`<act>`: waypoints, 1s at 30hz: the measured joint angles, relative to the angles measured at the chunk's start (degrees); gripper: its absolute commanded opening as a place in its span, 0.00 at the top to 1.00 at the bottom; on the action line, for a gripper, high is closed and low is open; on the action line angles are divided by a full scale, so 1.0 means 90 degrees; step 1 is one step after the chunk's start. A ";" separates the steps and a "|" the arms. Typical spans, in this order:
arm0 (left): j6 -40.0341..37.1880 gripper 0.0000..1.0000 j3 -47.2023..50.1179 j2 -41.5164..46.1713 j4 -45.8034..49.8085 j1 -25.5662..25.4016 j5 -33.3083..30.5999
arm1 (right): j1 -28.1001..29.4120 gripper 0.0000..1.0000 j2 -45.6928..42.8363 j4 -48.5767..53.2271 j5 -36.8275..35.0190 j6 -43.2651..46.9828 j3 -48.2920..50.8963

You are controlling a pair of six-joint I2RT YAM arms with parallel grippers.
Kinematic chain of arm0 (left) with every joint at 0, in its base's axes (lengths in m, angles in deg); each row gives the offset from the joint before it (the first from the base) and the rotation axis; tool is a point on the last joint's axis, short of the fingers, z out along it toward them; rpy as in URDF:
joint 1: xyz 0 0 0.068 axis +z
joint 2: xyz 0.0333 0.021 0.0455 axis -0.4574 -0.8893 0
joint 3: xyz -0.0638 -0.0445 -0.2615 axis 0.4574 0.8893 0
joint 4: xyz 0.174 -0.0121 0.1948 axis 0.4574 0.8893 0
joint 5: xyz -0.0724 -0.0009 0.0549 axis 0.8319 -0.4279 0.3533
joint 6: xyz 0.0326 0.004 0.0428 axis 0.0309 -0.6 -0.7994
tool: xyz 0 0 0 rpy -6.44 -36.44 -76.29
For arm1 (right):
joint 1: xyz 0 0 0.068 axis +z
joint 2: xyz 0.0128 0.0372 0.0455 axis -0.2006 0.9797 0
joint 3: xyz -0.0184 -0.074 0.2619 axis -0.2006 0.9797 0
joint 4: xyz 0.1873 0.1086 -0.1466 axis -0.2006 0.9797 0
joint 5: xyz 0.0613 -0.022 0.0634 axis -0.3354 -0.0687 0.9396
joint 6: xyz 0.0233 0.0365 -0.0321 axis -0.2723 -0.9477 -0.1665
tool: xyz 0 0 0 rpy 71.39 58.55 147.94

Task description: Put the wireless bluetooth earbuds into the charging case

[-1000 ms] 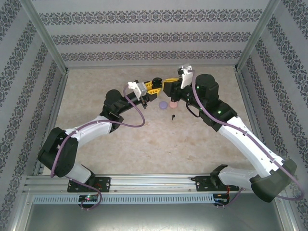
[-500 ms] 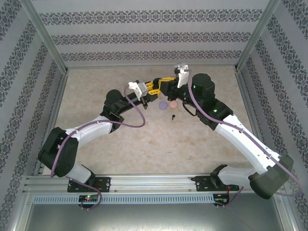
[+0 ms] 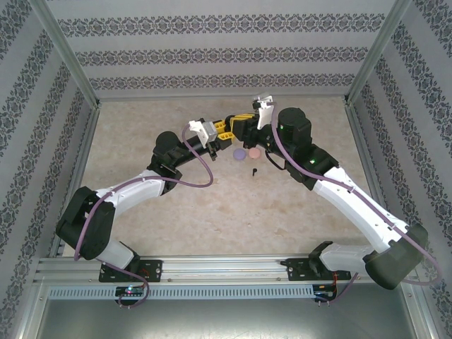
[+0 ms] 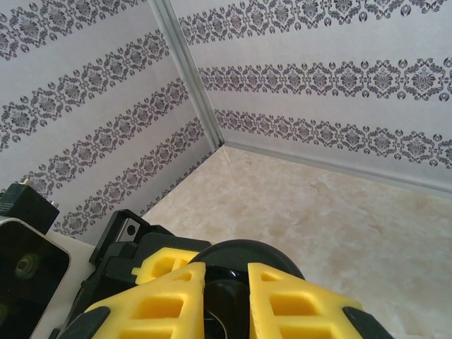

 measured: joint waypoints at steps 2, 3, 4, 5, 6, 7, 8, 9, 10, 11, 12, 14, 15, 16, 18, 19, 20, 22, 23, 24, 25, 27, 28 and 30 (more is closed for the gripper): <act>-0.0104 1.00 0.0000 0.0015 0.0075 -0.0012 -0.0002 | -0.0002 0.82 -0.0124 0.0005 -0.0005 -0.0005 0.0002; -0.0175 1.00 0.0000 0.0032 0.0151 -0.0024 0.0000 | -0.0002 0.82 -0.0231 -0.0002 -0.0012 -0.0015 0.0012; -0.0240 1.00 0.0000 0.0051 0.0216 -0.0032 0.0002 | -0.0002 0.82 -0.0342 -0.0012 -0.0027 -0.0027 0.0034; -0.0318 1.00 0.0000 0.0087 0.0289 -0.0039 0.0012 | -0.0002 0.83 -0.0505 -0.0032 -0.0032 -0.0049 0.0075; -0.0408 1.00 0.0000 0.0124 0.0357 -0.0041 0.0027 | -0.0002 0.83 -0.0673 -0.0066 -0.0034 -0.0061 0.0121; -0.0471 1.00 0.0000 0.0163 0.0418 -0.0041 0.0032 | -0.0002 0.83 -0.0816 -0.0112 -0.0036 -0.0073 0.0170; -0.0559 1.00 0.0000 0.0211 0.0495 -0.0041 0.0046 | -0.0002 0.83 -0.0942 -0.0168 -0.0039 -0.0095 0.0219; -0.0639 1.00 -0.0002 0.0270 0.0578 -0.0041 0.0056 | -0.0002 0.84 -0.1066 -0.0277 -0.0041 -0.0104 0.0284; -0.0697 1.00 -0.0002 0.0308 0.0627 -0.0041 0.0073 | -0.0002 0.84 -0.1154 -0.0379 -0.0041 -0.0121 0.0347; -0.0755 1.00 -0.0015 0.0350 0.0675 -0.0041 0.0095 | -0.0002 0.84 -0.1224 -0.0491 -0.0039 -0.0148 0.0418; -0.0794 1.00 -0.0036 0.0386 0.0712 -0.0041 0.0114 | -0.0002 0.85 -0.1275 -0.0651 -0.0034 -0.0175 0.0515; -0.0852 1.00 -0.0097 0.0425 0.0753 -0.0041 0.0170 | 0.0000 0.86 -0.1307 -0.0925 -0.0024 -0.0243 0.0712; -0.0874 1.00 -0.0121 0.0447 0.0772 -0.0041 0.0185 | 0.0000 0.86 -0.1302 -0.1054 -0.0022 -0.0267 0.0818; -0.0891 1.00 -0.0126 0.0466 0.0775 -0.0041 0.0197 | 0.0000 0.86 -0.1280 -0.1129 -0.0022 -0.0287 0.0896; -0.0918 1.00 -0.0136 0.0505 0.0787 -0.0053 0.0216 | 0.0034 0.86 -0.1190 -0.1263 -0.0019 -0.0325 0.1003; -0.0923 1.00 -0.0138 0.0517 0.0794 -0.0068 0.0216 | 0.0044 0.86 -0.1139 -0.1324 -0.0015 -0.0347 0.1027; -0.0925 1.00 -0.0143 0.0522 0.0799 -0.0083 0.0221 | 0.0078 0.86 -0.1083 -0.1392 -0.0010 -0.0376 0.1044; -0.0933 1.00 -0.0143 0.0532 0.0835 -0.0104 0.0240 | 0.0124 0.86 -0.1003 -0.1484 0.0000 -0.0413 0.1059; -0.0945 1.00 -0.0143 0.0532 0.0850 -0.0114 0.0245 | 0.0148 0.86 -0.0969 -0.1528 0.0000 -0.0413 0.1064; -0.0945 1.00 -0.0143 0.0537 0.0872 -0.0121 0.0253 | 0.0155 0.86 -0.0947 -0.1554 0.0002 -0.0423 0.1064; -0.0945 1.00 -0.0143 0.0537 0.0884 -0.0121 0.0262 | 0.0155 0.86 -0.0930 -0.1583 0.0002 -0.0435 0.1064; -0.0945 1.00 -0.0143 0.0539 0.0906 -0.0121 0.0262 | 0.0155 0.86 -0.0894 -0.1649 0.0002 -0.0435 0.1064; -0.0947 1.00 -0.0143 0.0539 0.0911 -0.0124 0.0265 | 0.0153 0.86 -0.0882 -0.1666 0.0002 -0.0435 0.1064; -0.0945 1.00 -0.0146 0.0539 0.0911 -0.0124 0.0265 | 0.0155 0.86 -0.0848 -0.1700 0.0002 -0.0437 0.1064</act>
